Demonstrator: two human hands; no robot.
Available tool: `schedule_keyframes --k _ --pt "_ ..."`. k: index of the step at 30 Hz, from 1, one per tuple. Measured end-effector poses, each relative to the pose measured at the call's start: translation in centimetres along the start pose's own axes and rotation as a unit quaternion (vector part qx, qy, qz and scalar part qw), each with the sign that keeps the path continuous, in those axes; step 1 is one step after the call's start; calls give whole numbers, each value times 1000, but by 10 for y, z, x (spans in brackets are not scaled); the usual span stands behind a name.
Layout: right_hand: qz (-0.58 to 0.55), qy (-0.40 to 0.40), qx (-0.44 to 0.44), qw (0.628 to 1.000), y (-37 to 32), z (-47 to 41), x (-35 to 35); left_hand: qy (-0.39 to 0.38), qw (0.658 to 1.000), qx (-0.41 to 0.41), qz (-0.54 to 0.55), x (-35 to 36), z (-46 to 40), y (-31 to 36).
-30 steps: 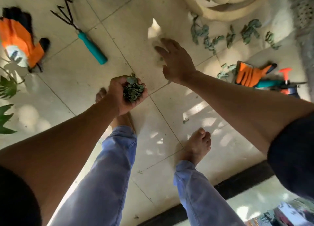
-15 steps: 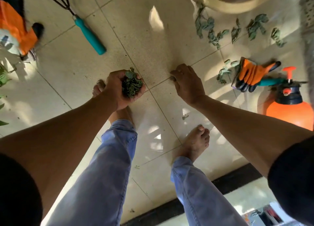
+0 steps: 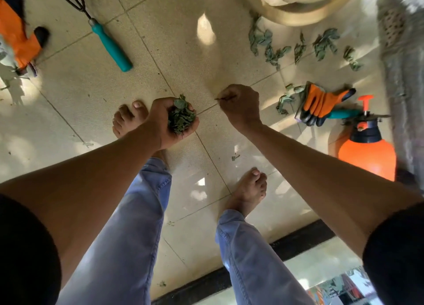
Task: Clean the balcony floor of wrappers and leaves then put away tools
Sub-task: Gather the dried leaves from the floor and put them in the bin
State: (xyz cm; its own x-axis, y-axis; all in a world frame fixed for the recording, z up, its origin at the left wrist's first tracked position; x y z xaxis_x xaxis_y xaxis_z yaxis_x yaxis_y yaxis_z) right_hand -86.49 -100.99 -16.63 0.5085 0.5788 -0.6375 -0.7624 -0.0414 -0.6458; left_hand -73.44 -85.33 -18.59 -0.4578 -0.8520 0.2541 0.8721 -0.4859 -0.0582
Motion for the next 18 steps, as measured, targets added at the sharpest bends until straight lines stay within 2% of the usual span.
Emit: schedule_keyframes --k 3,5,7,8,9,10,11,13,15,18 --pt "-127 10 -48 991 -42 29 -20 -4 1000 17 20 17 6 -3" --pt "-165 8 -53 985 -64 52 -28 8 999 23 25 29 6 -11" --pt "-134 19 -67 989 -81 70 -34 39 997 47 37 32 3 -19" --pt "-97 24 -88 991 -87 77 -36 25 995 48 82 32 -5 -24" --pt "-57 27 -115 991 -93 82 -38 36 994 22 105 34 -1 -29" --pt "-20 35 -141 989 -97 86 -41 93 991 59 73 29 -1 -25" --pt "7 45 -158 986 -98 90 -46 81 994 67 22 44 4 -27" --pt "27 65 -165 984 -93 94 -58 -62 997 47 -10 96 9 -31" --pt "28 91 -155 983 -83 88 -76 -91 995 47 13 122 8 -29" --pt "52 156 -134 977 -44 58 -105 -84 994 41 56 127 -9 -27"
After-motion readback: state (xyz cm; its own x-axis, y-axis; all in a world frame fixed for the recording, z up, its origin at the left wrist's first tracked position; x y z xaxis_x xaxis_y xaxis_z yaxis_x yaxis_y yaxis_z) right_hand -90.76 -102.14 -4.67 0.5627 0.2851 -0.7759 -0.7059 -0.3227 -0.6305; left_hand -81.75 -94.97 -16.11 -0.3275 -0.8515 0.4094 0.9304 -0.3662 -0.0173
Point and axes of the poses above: each hand's wrist, its own z-axis away from the middle knuckle, its own x-axis out of the palm, y = z × x, the point moved 8 cm from there along -z, towards the middle knuckle, and after that the axes turned 3 degrees about -x, right-handed, at the moved point
